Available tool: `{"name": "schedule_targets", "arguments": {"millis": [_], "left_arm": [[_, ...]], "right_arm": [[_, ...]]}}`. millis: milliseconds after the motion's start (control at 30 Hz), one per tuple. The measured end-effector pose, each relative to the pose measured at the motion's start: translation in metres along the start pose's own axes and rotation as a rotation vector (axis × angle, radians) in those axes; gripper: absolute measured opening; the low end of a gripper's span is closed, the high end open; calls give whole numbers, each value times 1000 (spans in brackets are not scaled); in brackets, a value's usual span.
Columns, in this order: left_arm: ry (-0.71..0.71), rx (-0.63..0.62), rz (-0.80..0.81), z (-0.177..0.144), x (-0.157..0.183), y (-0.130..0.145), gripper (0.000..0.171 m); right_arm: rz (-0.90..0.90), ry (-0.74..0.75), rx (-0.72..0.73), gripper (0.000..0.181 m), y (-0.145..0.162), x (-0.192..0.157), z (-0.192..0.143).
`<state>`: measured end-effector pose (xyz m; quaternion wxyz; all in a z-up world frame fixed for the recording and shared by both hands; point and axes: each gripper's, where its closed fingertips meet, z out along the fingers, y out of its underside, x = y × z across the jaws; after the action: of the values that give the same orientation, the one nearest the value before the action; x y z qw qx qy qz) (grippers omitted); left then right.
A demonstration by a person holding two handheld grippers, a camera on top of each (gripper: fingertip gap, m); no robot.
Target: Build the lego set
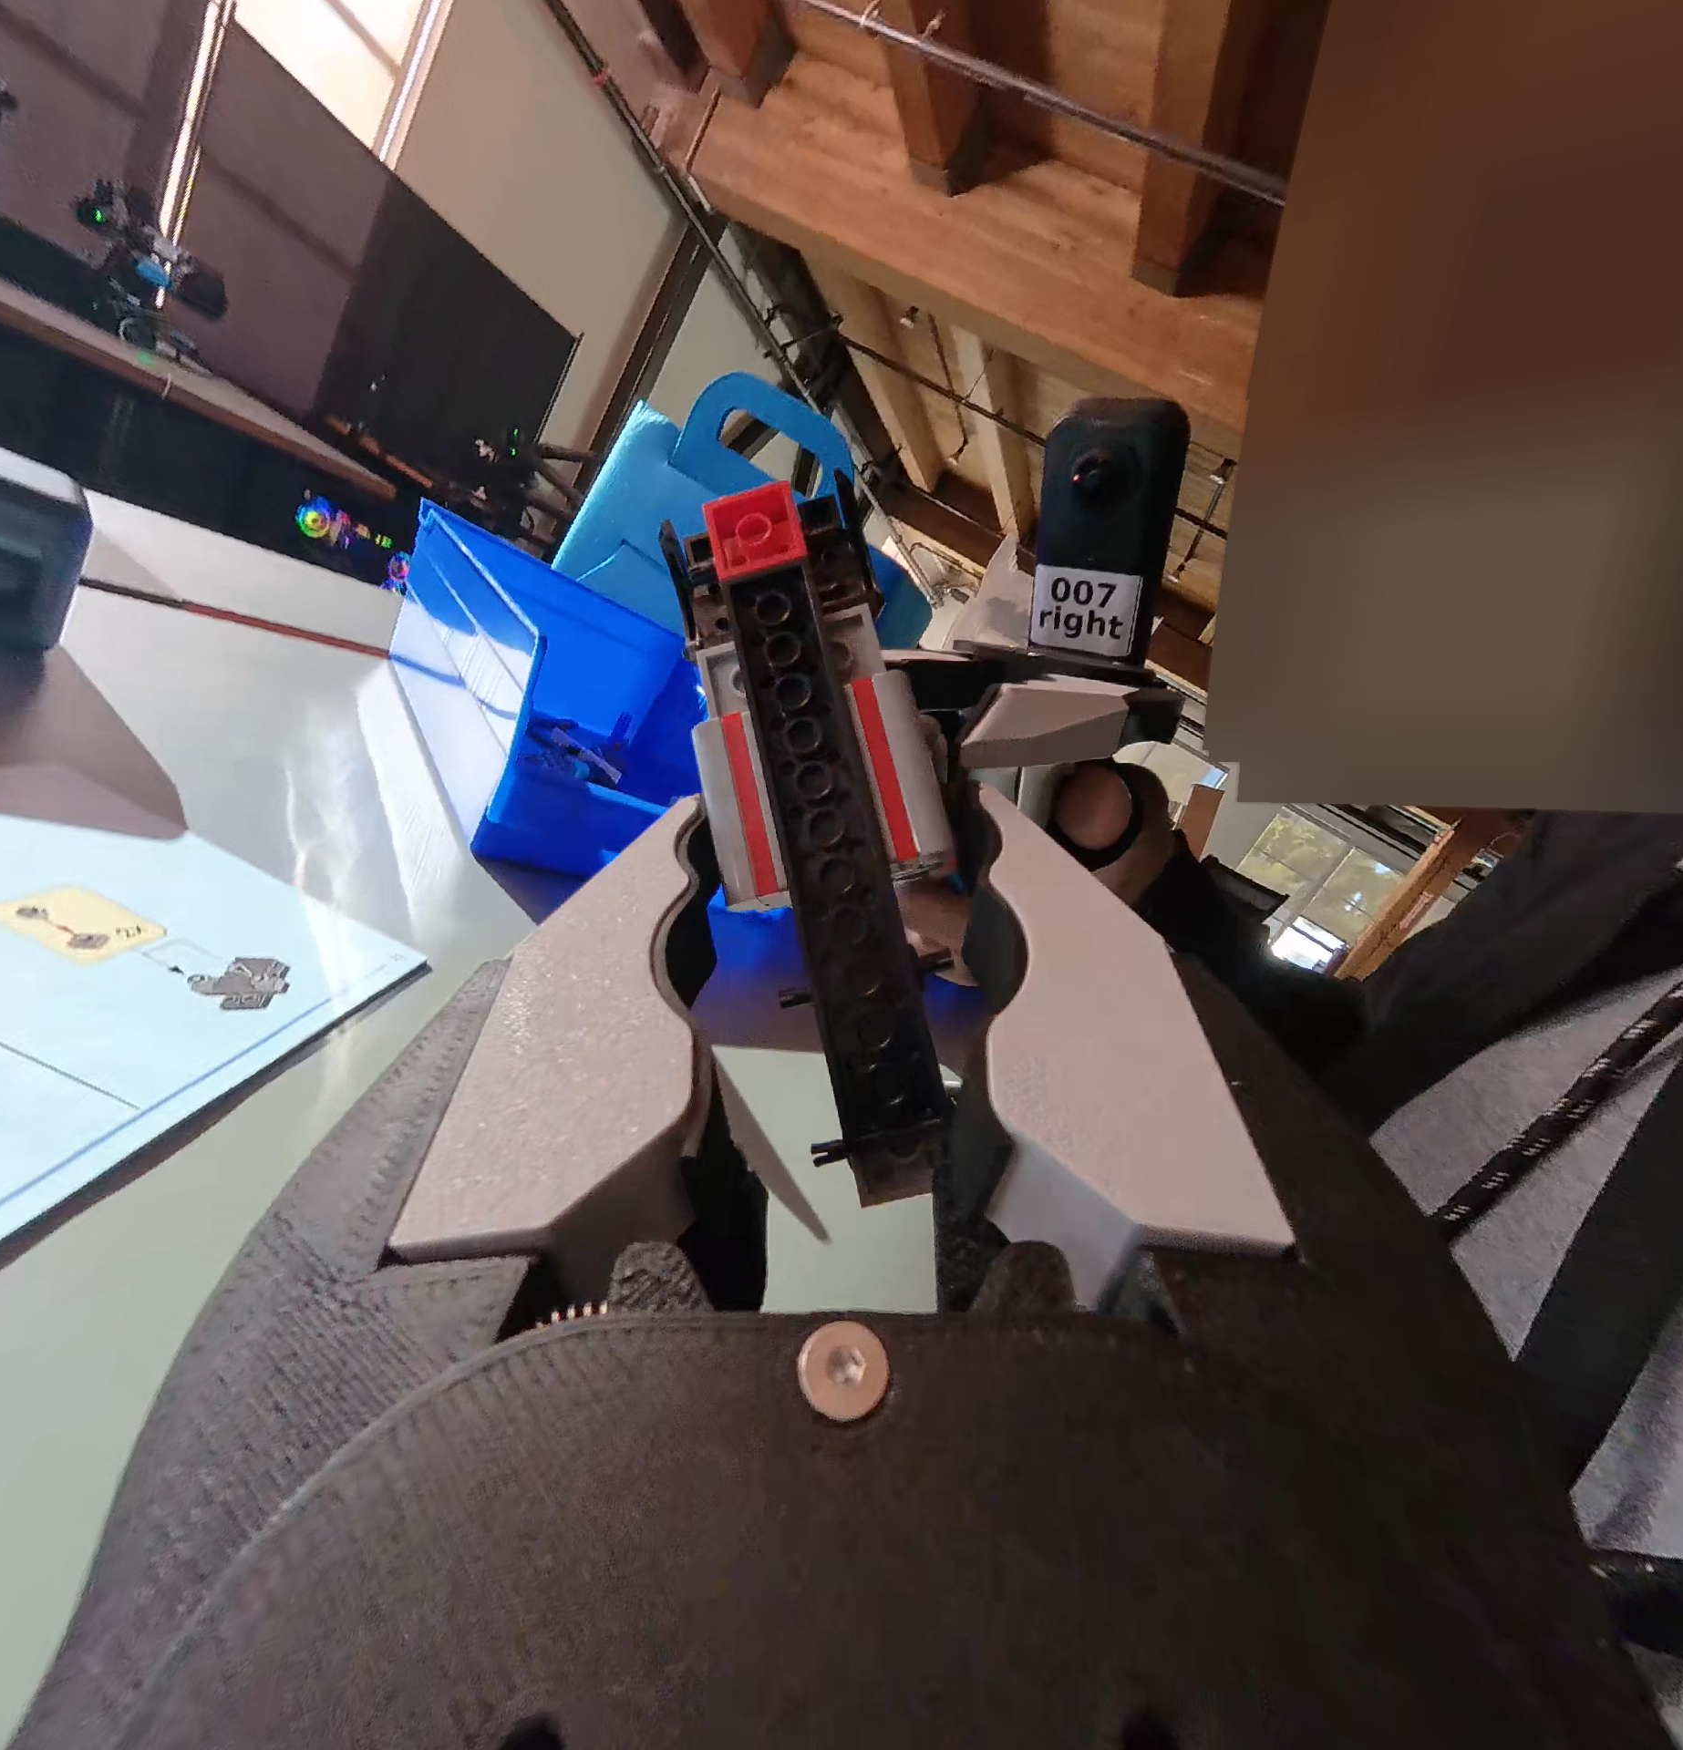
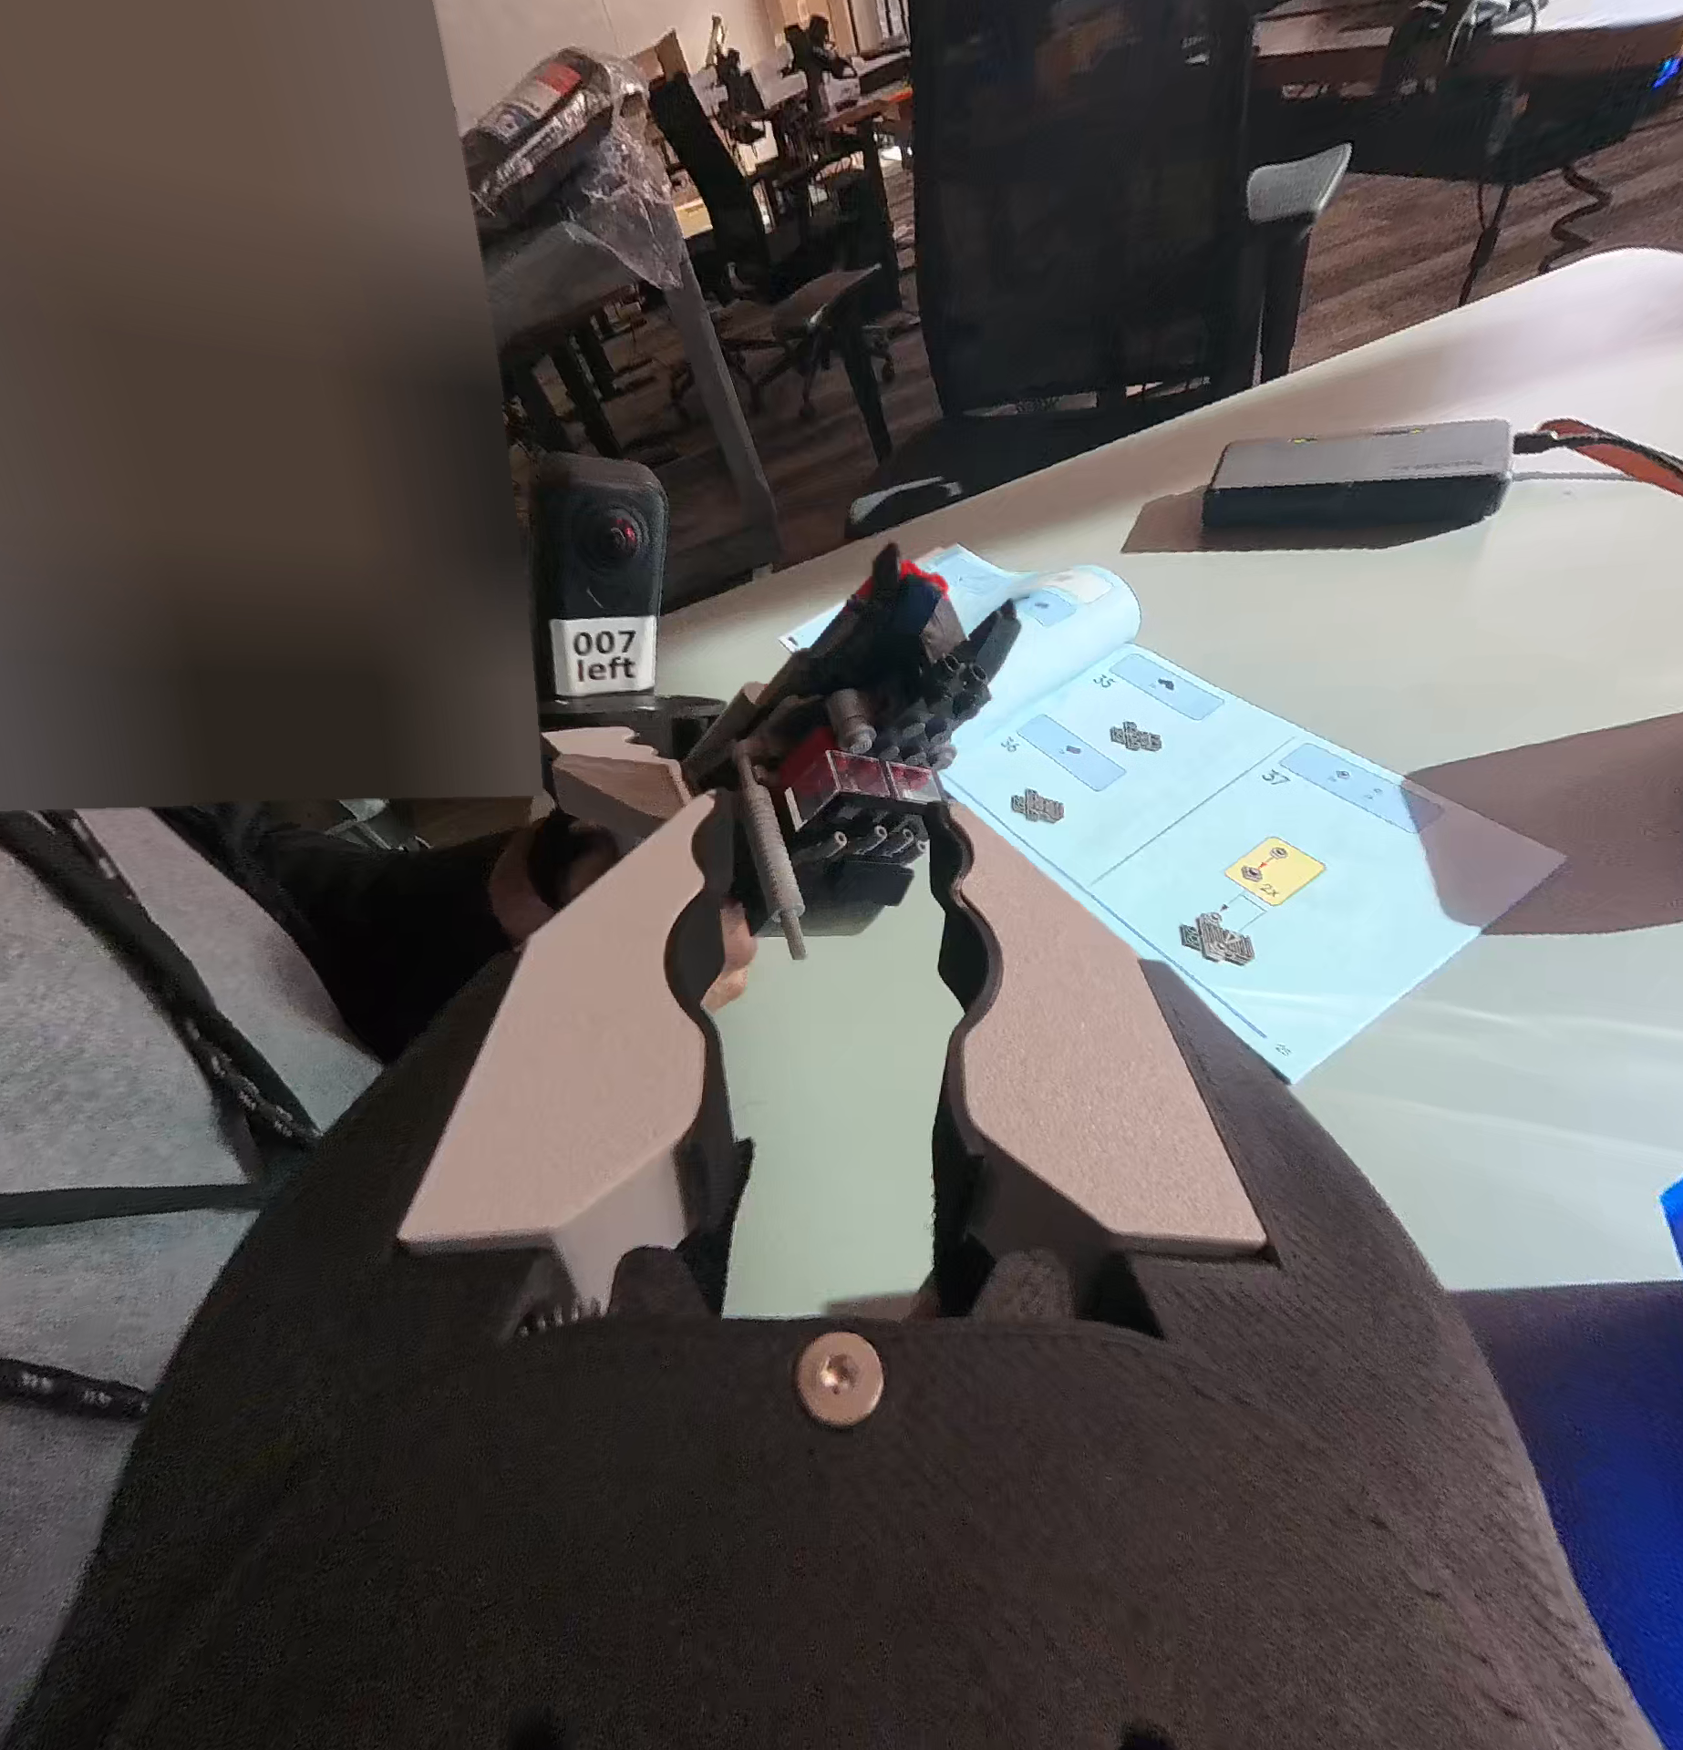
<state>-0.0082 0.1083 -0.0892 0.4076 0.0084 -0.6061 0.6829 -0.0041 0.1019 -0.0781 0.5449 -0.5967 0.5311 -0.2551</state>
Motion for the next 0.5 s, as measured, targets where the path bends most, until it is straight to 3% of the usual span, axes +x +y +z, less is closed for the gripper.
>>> {"name": "schedule_targets", "arguments": {"millis": [500], "left_arm": [[20, 11, 197, 0, 15, -3, 52]], "right_arm": [[33, -57, 44, 52, -3, -12, -1]]}}
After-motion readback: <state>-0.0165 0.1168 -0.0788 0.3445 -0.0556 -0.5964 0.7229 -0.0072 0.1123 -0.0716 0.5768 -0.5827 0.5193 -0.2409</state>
